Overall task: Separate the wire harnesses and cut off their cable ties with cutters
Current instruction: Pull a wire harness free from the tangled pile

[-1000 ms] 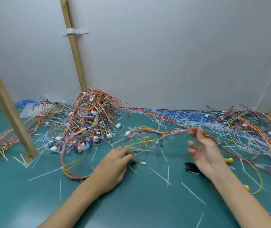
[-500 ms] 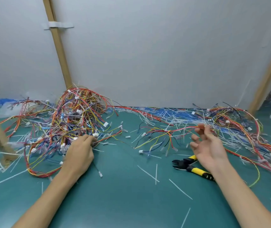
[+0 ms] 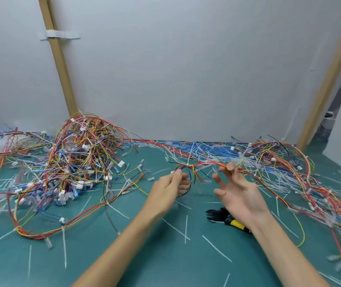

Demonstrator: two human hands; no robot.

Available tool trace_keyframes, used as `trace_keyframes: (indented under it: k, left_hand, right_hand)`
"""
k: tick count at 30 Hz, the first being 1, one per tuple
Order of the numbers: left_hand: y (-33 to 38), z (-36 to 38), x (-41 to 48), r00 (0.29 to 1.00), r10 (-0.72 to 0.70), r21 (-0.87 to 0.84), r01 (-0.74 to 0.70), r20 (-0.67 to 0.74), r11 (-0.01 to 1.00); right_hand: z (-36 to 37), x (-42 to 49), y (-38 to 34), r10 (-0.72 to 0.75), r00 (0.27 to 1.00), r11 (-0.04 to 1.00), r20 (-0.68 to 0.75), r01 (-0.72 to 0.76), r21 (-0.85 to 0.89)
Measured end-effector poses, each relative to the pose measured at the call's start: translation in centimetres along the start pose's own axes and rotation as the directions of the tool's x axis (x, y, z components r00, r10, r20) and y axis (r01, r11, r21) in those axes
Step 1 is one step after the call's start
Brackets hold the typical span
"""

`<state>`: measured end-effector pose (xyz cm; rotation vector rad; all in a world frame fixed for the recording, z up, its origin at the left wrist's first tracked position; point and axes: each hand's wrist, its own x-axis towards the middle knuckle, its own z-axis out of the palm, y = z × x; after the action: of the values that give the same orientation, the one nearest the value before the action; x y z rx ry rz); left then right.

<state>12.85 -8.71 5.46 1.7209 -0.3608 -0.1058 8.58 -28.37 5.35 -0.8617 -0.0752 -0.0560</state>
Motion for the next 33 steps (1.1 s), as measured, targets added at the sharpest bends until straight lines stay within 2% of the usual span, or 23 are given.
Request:
trace_keyframes:
  k: [2, 4, 7, 10, 14, 17, 20, 23, 27, 30, 33]
  left_hand:
    - [0.0, 0.8, 0.6, 0.994, -0.098, -0.262, 0.106, 0.044, 0.959]
    - [-0.2, 0.8, 0.7, 0.992, -0.111, -0.441, 0.127, 0.063, 0.888]
    - [-0.5, -0.1, 0.8, 0.993, -0.087, -0.621, 0.114, 0.073, 0.775]
    - [-0.3, -1.5, 1.0, 0.998, -0.064, -0.756, 0.046, 0.005, 0.653]
    - [0.2, -3.0, 1.2, 0.992, -0.064, -0.826, -0.056, -0.111, 0.560]
    - [0.3, -3.4, 1.2, 0.988, -0.051, -0.821, -0.091, -0.145, 0.563]
    - [0.2, -4.1, 1.3, 0.988, -0.031, -0.826, -0.110, -0.152, 0.553]
    - [0.3, -5.2, 1.5, 0.987, 0.015, -0.823, -0.140, -0.158, 0.550]
    - [-0.1, -5.8, 1.8, 0.984, 0.013, -0.813, -0.153, -0.176, 0.561]
    - [-0.1, -6.3, 2.1, 0.979, 0.002, -0.831, -0.175, -0.205, 0.528]
    - [-0.4, -7.0, 2.3, 0.971, -0.048, -0.842, -0.177, -0.233, 0.510]
  right_hand:
    - [-0.1, -0.1, 0.1, 0.042, 0.998, 0.997, 0.043, -0.039, -0.063]
    - [-0.3, 0.0, 0.4, 0.102, 0.990, 0.984, 0.099, -0.086, -0.158]
    - [0.2, -0.1, 1.0, 0.179, 0.972, 0.959, 0.155, -0.137, -0.248]
    - [0.6, 0.0, 1.7, 0.145, 0.983, 0.956, 0.110, -0.111, -0.271]
    - [0.8, 0.1, 1.7, 0.081, 0.996, 0.950, 0.048, -0.063, -0.305]
    - [1.0, 0.1, 1.7, 0.078, 0.997, 0.943, 0.007, -0.071, -0.326]
    - [0.7, 0.3, 0.8, 0.083, 0.994, 0.978, -0.066, -0.094, -0.185]
    - [0.1, 0.4, -0.9, 0.035, 0.987, 0.999, -0.154, -0.041, -0.033]
    - [-0.3, 0.3, -2.6, -0.021, 0.981, 1.000, -0.193, 0.016, -0.027]
    - [-0.3, 0.3, -4.9, -0.055, 0.978, 0.998, -0.203, 0.059, 0.012]
    - [-0.3, 0.5, -7.5, -0.078, 0.978, 0.995, -0.193, 0.063, -0.078]
